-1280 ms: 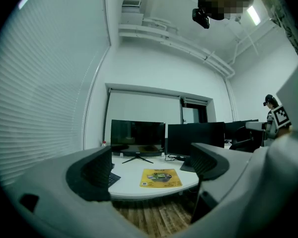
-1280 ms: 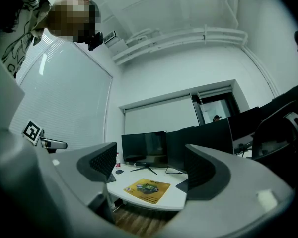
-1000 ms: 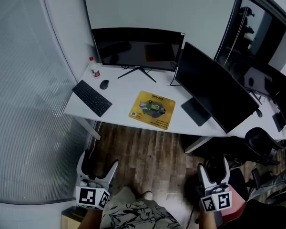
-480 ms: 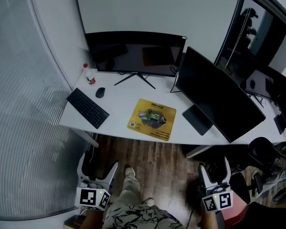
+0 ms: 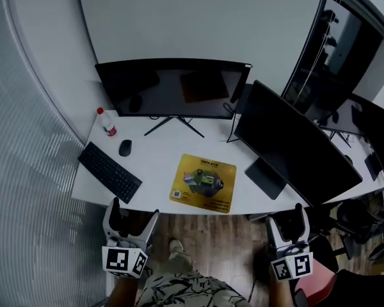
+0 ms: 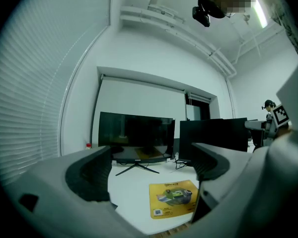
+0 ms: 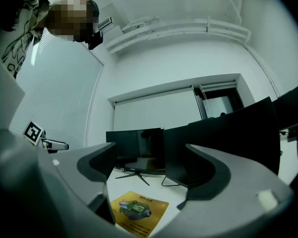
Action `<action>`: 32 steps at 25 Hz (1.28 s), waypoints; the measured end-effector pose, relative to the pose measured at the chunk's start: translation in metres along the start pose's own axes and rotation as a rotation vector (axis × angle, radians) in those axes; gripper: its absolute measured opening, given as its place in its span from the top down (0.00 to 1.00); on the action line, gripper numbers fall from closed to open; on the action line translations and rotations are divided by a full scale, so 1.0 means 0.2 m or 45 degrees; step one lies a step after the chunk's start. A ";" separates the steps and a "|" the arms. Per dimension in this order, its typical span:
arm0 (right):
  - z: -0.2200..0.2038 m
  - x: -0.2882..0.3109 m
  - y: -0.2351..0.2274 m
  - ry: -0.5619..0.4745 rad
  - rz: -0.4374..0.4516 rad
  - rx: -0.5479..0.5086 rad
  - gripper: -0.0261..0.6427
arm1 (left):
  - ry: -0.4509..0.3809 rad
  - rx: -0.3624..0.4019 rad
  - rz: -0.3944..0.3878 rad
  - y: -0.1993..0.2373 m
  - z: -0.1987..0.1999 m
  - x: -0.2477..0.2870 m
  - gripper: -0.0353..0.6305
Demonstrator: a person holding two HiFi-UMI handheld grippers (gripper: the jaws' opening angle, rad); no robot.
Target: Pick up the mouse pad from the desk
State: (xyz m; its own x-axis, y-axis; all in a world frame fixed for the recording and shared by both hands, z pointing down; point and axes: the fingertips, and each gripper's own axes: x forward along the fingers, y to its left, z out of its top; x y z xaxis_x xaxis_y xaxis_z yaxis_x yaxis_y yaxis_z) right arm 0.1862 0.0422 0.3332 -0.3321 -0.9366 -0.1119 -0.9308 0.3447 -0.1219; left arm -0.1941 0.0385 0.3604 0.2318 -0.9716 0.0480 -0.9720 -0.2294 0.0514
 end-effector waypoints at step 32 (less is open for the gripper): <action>-0.51 0.84 -0.30 0.283 -0.129 0.100 0.33 | 0.338 -0.075 -0.288 0.06 -0.38 1.09 0.20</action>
State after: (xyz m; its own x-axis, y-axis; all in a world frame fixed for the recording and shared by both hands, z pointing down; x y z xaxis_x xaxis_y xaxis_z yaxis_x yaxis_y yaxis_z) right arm 0.1713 -0.1416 0.4218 -0.2716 -0.9545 0.1230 -0.9490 0.2444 -0.1990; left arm -0.1531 -0.1714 0.4469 0.4507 -0.8456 0.2862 -0.8927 -0.4259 0.1474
